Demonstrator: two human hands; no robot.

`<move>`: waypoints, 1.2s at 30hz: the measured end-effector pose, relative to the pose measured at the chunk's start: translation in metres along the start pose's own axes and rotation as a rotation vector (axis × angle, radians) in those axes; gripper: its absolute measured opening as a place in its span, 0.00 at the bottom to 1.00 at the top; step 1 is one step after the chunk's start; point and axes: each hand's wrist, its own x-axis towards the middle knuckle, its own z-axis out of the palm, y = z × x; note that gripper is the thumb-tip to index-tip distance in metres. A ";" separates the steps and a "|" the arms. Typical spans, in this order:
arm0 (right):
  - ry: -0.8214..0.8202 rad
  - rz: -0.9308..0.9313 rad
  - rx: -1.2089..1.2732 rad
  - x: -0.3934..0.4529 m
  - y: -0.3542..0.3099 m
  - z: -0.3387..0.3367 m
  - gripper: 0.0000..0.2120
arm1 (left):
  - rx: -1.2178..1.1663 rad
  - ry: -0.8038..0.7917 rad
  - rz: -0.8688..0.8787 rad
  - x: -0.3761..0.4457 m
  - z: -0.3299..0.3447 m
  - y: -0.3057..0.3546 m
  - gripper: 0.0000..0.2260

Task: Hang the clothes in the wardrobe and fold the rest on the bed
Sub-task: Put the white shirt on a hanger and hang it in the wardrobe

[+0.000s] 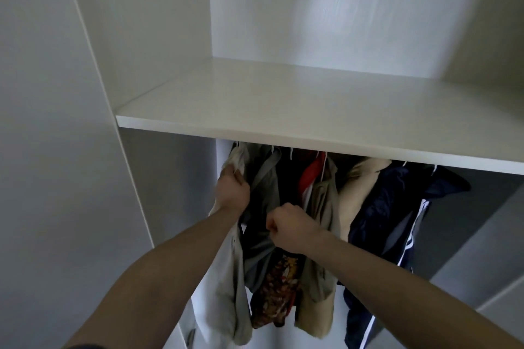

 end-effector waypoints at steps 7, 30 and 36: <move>0.010 -0.009 0.005 0.001 0.002 0.002 0.09 | -0.035 0.002 0.007 0.019 -0.006 0.013 0.07; 0.021 -0.096 0.236 -0.038 -0.013 -0.008 0.12 | -0.006 -0.332 -0.178 -0.051 -0.082 -0.001 0.15; 0.012 -0.043 0.523 -0.081 -0.020 0.004 0.13 | 0.015 -0.298 -0.170 -0.160 -0.162 -0.016 0.11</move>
